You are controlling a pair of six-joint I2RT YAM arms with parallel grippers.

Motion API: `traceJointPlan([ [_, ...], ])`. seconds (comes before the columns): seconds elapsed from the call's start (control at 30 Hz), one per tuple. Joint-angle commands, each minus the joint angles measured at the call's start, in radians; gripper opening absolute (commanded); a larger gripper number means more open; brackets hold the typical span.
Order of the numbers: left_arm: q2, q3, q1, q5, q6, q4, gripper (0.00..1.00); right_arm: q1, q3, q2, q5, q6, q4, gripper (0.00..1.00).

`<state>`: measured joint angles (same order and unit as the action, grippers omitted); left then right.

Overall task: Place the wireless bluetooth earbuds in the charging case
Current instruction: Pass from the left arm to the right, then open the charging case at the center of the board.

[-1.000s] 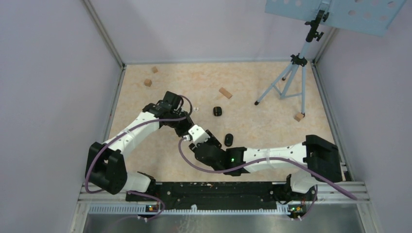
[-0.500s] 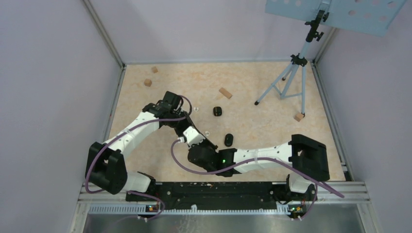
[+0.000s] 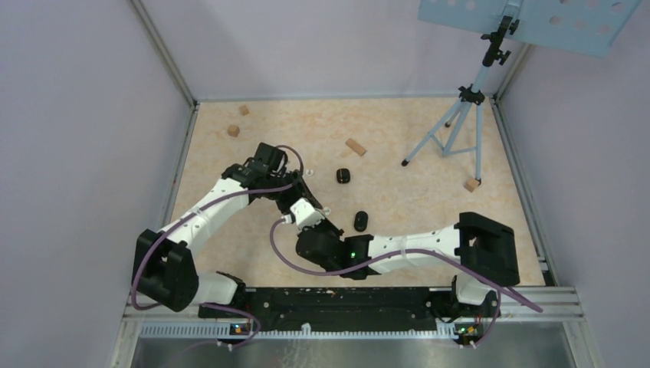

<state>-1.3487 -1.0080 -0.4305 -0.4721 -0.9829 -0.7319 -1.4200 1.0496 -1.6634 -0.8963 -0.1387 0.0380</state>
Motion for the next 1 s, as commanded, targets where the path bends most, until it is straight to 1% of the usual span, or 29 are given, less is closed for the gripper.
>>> traceJointPlan([
  [0.0,0.057,-0.020,0.003,-0.077,0.044,0.093,0.70,-0.008,0.006,0.027,-0.021,-0.051,0.000,0.00],
  [0.03,0.062,-0.018,0.003,-0.081,0.046,0.104,0.75,-0.008,0.002,0.028,-0.024,-0.056,0.001,0.00],
  [0.07,0.069,-0.016,0.003,-0.083,0.050,0.114,0.83,-0.007,0.000,0.030,-0.027,-0.061,0.005,0.00],
  [0.17,0.092,-0.019,0.005,-0.078,0.064,0.134,0.95,-0.008,-0.012,0.041,-0.036,-0.087,0.019,0.00],
  [0.27,0.106,-0.038,0.013,-0.062,0.088,0.128,0.97,0.002,-0.046,0.077,-0.032,-0.135,0.031,0.00],
  [0.33,0.114,-0.053,0.036,-0.048,0.110,0.109,0.97,0.018,-0.088,0.122,0.003,-0.184,0.032,0.00],
  [0.4,0.126,-0.060,0.080,-0.051,0.131,0.095,0.97,0.039,-0.140,0.184,0.054,-0.222,0.016,0.00],
  [0.5,0.149,-0.046,0.169,-0.119,0.154,0.121,0.99,0.088,-0.220,0.282,0.151,-0.281,-0.009,0.00],
  [0.57,0.172,-0.021,0.218,-0.181,0.162,0.174,0.99,0.142,-0.279,0.356,0.254,-0.335,-0.028,0.00],
  [0.67,0.228,0.023,0.239,-0.200,0.173,0.272,0.99,0.254,-0.400,0.493,0.469,-0.415,-0.153,0.00],
  [0.73,0.269,0.081,0.240,-0.239,0.215,0.383,0.99,0.373,-0.487,0.579,0.632,-0.481,-0.238,0.00],
  [0.77,0.284,0.095,0.240,-0.255,0.234,0.396,0.99,0.406,-0.509,0.614,0.706,-0.516,-0.278,0.00],
  [0.8,0.295,0.110,0.240,-0.284,0.249,0.427,0.99,0.472,-0.550,0.645,0.784,-0.565,-0.327,0.00],
  [0.9,0.321,0.197,0.240,-0.415,0.199,0.587,0.98,0.588,-0.623,0.703,0.968,-0.681,-0.479,0.00],
  [0.93,0.328,0.227,0.238,-0.450,0.174,0.648,0.98,0.615,-0.638,0.708,1.013,-0.716,-0.542,0.00],
  [0.97,0.332,0.257,0.237,-0.479,0.153,0.704,0.98,0.636,-0.651,0.711,1.048,-0.750,-0.570,0.00],
])
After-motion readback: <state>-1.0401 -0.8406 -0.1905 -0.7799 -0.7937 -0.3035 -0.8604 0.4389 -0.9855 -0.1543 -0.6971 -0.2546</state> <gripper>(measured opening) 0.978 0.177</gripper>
